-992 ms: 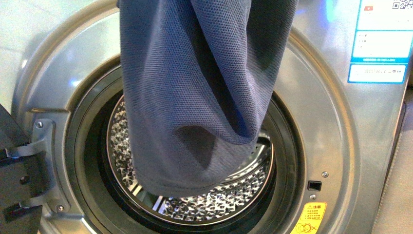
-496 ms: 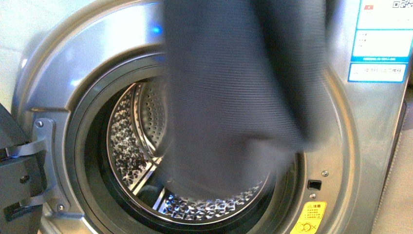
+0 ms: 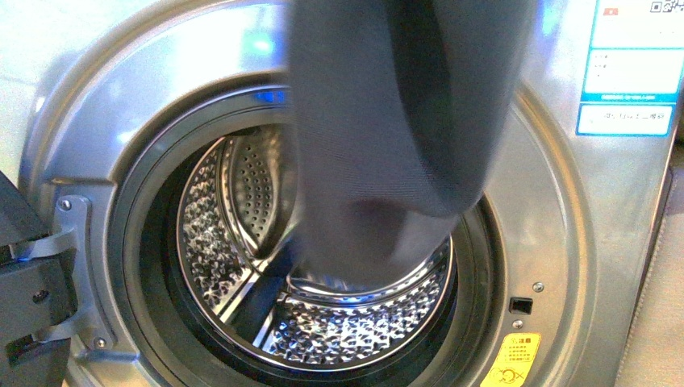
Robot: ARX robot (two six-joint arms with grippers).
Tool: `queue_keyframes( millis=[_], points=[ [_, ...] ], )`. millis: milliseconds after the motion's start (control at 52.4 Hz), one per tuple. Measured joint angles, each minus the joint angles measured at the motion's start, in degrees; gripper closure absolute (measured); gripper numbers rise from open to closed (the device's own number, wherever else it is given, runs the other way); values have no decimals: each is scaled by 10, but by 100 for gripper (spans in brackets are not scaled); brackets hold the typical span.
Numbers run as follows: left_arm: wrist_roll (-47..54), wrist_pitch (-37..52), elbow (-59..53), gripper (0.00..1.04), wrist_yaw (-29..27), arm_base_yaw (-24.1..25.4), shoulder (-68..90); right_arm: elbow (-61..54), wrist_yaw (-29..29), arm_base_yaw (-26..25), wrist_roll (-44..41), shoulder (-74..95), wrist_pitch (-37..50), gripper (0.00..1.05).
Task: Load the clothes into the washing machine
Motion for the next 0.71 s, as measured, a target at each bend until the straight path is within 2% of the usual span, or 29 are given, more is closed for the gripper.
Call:
queue_keyframes(
  millis=[210,496,706],
  points=[
    [5,12,18,7,-26,-43,32,0,0,0,0,0,0,92],
    [7,60,66,7,-169,-56,90,0,3,0,-2,0,0,92],
    [5,88,86,7,-225,-67,116,0,4,0,-2,0,0,92]
  ],
)
